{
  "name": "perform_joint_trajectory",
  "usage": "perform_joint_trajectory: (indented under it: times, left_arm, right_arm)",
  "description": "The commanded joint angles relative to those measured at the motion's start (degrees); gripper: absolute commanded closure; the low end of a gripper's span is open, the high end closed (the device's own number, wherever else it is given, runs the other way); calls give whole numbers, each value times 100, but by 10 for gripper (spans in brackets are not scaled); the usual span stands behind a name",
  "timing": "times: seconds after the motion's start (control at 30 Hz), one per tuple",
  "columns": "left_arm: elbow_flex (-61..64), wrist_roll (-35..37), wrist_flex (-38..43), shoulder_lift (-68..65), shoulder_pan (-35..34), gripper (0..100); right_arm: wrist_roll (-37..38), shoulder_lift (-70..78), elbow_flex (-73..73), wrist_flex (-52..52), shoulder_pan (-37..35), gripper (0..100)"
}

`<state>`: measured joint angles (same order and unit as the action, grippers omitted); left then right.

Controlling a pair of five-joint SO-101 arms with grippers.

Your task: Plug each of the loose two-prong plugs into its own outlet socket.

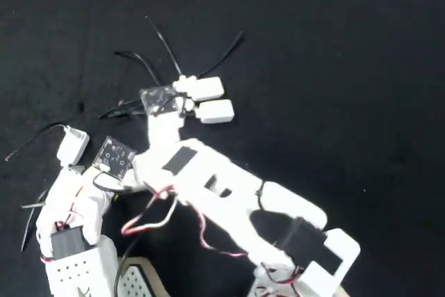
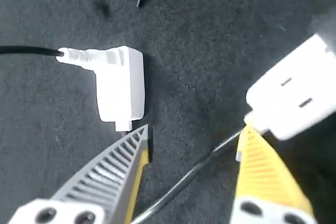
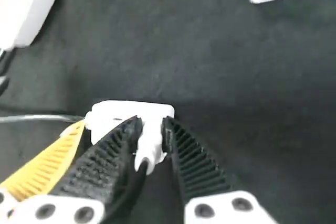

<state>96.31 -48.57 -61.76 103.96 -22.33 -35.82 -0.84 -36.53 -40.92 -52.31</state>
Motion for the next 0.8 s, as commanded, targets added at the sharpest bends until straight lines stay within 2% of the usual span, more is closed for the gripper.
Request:
perform_joint_trajectory:
  times: [0.0,0.23,0.37,0.43,0.57,0.63,0.77]
  left_arm:
    - [101,-9,-44,35,-66,733]
    - [101,-9,-44,35,-75,733]
    - [101,-9,-44,35,-75,731]
    - [92,-9,-53,35,-75,729]
    - [40,-9,-264,35,-75,728]
    - [-75,-9,-457,35,-75,728]
    - [-374,-26,-853,35,-154,728]
  right_arm:
    - [105,541,-31,-167,-545,986]
    - [176,927,242,-132,-607,985]
    - [607,919,233,-149,-712,982]
    - [668,875,224,-202,-695,936]
    - [686,611,259,-598,-712,743]
    - [853,286,251,-826,-703,678]
    - [1468,-620,251,-1881,-703,688]
